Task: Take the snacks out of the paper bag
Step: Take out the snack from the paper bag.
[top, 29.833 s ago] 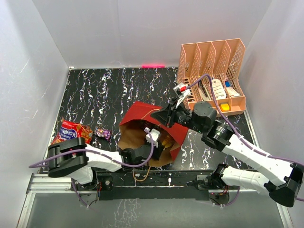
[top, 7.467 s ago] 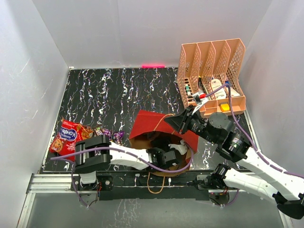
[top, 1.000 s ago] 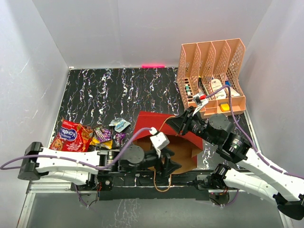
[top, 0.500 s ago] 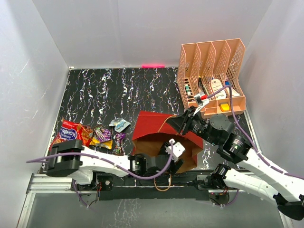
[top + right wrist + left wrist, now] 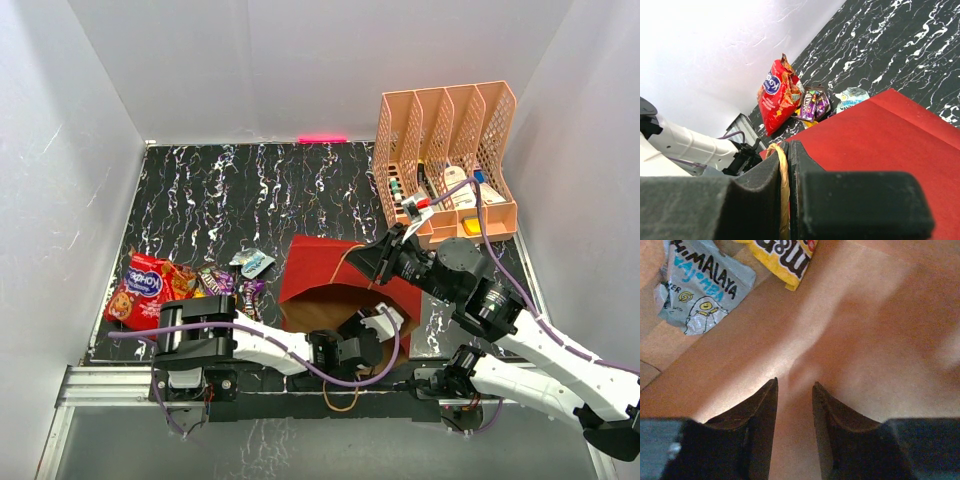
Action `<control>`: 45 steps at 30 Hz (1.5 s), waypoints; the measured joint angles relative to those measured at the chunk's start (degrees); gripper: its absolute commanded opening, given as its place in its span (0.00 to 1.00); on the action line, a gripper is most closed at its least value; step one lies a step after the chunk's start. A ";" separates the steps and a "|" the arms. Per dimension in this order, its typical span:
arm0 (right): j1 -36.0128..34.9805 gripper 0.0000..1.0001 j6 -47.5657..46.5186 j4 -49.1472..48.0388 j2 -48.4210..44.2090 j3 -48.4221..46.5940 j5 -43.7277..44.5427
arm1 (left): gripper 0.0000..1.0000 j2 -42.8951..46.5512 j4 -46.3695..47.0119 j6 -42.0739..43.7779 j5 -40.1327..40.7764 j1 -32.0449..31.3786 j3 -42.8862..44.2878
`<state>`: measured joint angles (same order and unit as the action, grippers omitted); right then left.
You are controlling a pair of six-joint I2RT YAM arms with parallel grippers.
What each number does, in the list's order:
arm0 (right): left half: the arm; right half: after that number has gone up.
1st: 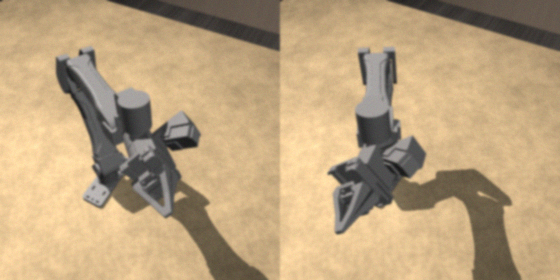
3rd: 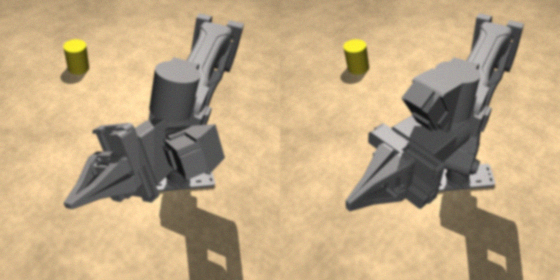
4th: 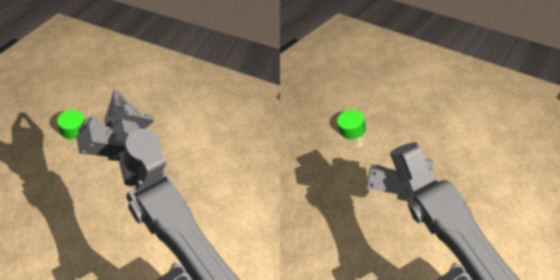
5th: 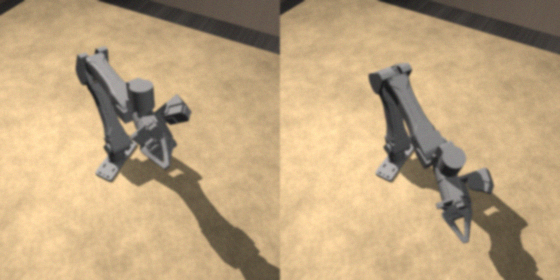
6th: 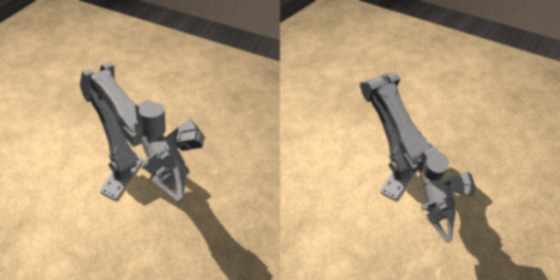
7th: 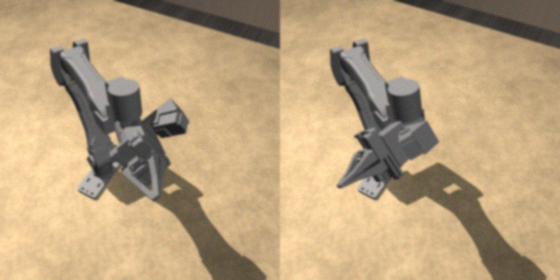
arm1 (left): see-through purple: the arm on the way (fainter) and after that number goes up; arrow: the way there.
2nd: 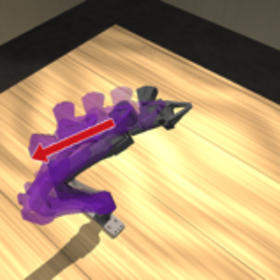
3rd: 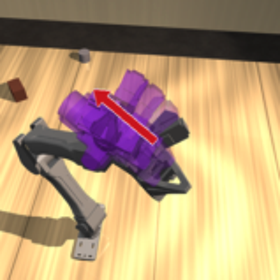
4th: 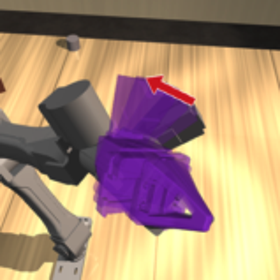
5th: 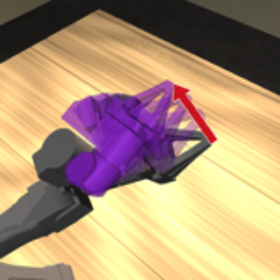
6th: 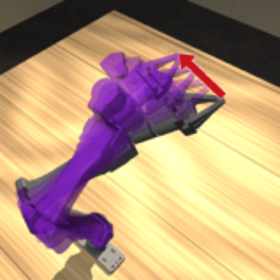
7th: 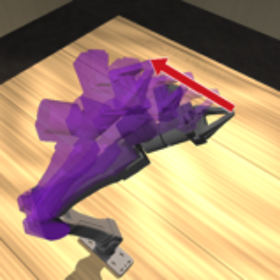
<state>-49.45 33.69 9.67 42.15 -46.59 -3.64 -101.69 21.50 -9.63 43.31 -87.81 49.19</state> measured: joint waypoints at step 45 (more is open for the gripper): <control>0.00 0.07 2.69 -1.27 0.24 0.00 -3.87 | 0.57 -28.15 41.57 12.04 6.38 11.74 18.32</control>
<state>-49.45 36.38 8.40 42.39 -46.59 -7.51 -129.84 63.07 2.42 49.69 -76.07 67.51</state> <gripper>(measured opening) 0.077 0.593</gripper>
